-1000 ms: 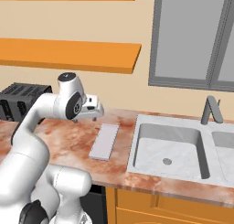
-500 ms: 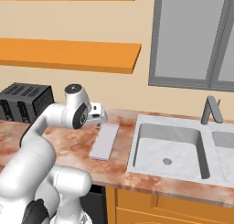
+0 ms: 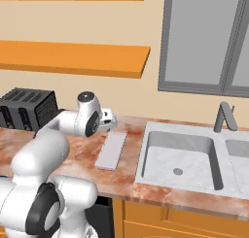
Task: The ice cube tray has been filled with water. Take the tray and place it in the freezer to make ice. Close the freezer door after placing the tray.
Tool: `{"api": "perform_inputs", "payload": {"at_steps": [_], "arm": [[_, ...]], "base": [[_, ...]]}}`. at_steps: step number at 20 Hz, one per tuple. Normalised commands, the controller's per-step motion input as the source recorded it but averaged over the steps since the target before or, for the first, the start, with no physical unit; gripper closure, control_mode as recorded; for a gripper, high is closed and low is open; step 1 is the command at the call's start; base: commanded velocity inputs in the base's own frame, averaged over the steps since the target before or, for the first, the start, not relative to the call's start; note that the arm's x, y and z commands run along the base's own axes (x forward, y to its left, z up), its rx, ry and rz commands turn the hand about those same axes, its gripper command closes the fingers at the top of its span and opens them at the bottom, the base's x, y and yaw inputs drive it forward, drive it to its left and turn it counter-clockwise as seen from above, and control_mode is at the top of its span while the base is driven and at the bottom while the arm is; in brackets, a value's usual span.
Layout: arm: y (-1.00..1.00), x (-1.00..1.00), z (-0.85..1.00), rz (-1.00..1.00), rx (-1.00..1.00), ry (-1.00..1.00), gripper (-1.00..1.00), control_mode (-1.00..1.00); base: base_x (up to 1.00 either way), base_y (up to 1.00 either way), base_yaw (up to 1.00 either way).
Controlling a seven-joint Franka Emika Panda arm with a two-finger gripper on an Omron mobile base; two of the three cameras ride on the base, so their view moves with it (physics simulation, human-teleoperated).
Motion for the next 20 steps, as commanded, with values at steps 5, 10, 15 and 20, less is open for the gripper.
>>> {"api": "perform_inputs", "payload": {"at_steps": [5, 10, 15, 20], "arm": [[0.0, 0.6, -0.21, 0.06, 0.0, 0.03, -1.0, -1.0], [0.0, 0.54, -0.25, 0.07, 0.0, 0.03, -1.0, -1.0], [0.0, 0.51, -0.28, 0.07, 0.0, 0.02, -1.0, -1.0], [0.0, 0.49, -0.32, 0.07, 0.0, 0.0, -1.0, -1.0]], "base": [[0.0, 0.0, 0.0], [0.0, 0.0, 0.0], [0.0, 0.0, 0.0], [0.0, 0.0, 0.0]]}}
